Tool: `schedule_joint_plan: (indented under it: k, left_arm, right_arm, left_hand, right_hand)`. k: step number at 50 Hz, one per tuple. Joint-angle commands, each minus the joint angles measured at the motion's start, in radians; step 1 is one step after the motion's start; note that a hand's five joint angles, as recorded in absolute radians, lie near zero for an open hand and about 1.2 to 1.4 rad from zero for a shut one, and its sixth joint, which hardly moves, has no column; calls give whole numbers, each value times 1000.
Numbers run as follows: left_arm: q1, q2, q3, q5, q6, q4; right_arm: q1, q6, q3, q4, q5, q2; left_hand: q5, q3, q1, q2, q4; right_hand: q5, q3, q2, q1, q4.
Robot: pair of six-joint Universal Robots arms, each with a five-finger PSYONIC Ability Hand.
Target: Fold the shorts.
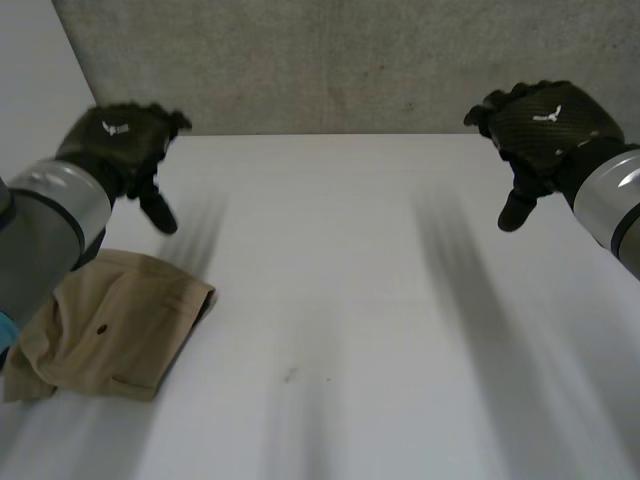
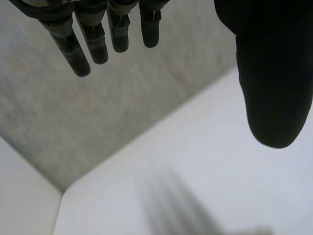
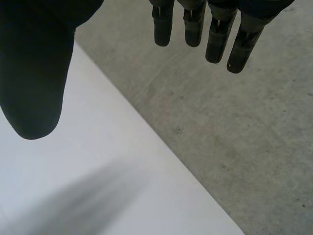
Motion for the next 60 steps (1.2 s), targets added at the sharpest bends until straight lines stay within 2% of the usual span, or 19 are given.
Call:
schedule_joint_plan:
  k: [1, 9, 19, 26, 27, 32, 35, 39, 43, 48, 55, 60]
  left_arm:
    - [119, -120, -76, 0, 219, 7]
    - [237, -239, -63, -3, 270, 107]
    - [265, -344, -17, -6, 345, 130]
    - [311, -390, 6, -80, 395, 160]
    - [314, -395, 9, -88, 406, 160]
    - [326, -393, 7, -103, 449, 176]
    - [314, -385, 12, -103, 449, 197]
    - [279, -349, 35, -103, 444, 239]
    - [193, -332, 93, -106, 431, 265]
    - [-10, -290, 222, -111, 299, 269]
    - [-169, -168, 274, -111, 74, 279]
    - [-260, -161, 233, -108, -10, 269]
  right_arm:
    - [-2, -64, 58, -4, -9, 17]
    - [-10, -64, 139, -33, -19, 63]
    - [-11, -69, 150, -56, -19, 85]
    - [-11, -70, 152, -59, -19, 85]
    - [-11, -70, 152, -59, -19, 85]
    - [-11, -72, 150, -59, -19, 85]
    - [-13, -72, 149, -59, -19, 85]
    - [-13, -72, 146, -59, -17, 85]
    - [-13, -70, 141, -59, -17, 83]
    - [-13, -64, 129, -59, -15, 80]
    - [-17, -53, 101, -59, -6, 71]
    - [-19, -53, 90, -59, 0, 65]
  left_hand:
    - [32, 46, 64, 57, 53]
    - [88, 102, 120, 113, 109]
    - [167, 181, 200, 192, 188]
    - [243, 257, 276, 268, 264]
    - [296, 310, 328, 320, 317]
    - [1169, 1183, 1201, 1194, 1190]
    - [1171, 1185, 1203, 1195, 1192]
    - [1171, 1185, 1203, 1195, 1192]
    - [1171, 1185, 1203, 1195, 1192]
    - [1171, 1185, 1203, 1195, 1192]
    - [1171, 1185, 1203, 1195, 1192]
    - [1171, 1185, 1203, 1195, 1192]
  right_hand:
    - [-60, -24, -32, 6, -54]
    - [-60, -24, -32, 6, -54]
    - [-60, -24, -32, 6, -54]
    - [-60, -24, -32, 6, -54]
    - [-60, -24, -32, 6, -54]
    - [-60, -24, -32, 6, -54]
    - [-60, -24, -32, 6, -54]
    - [-60, -24, -32, 6, -54]
    - [-60, -24, -32, 6, -54]
    - [-60, -24, -32, 6, -54]
    - [-60, -24, -32, 6, -54]
    - [-60, -24, -32, 6, -54]
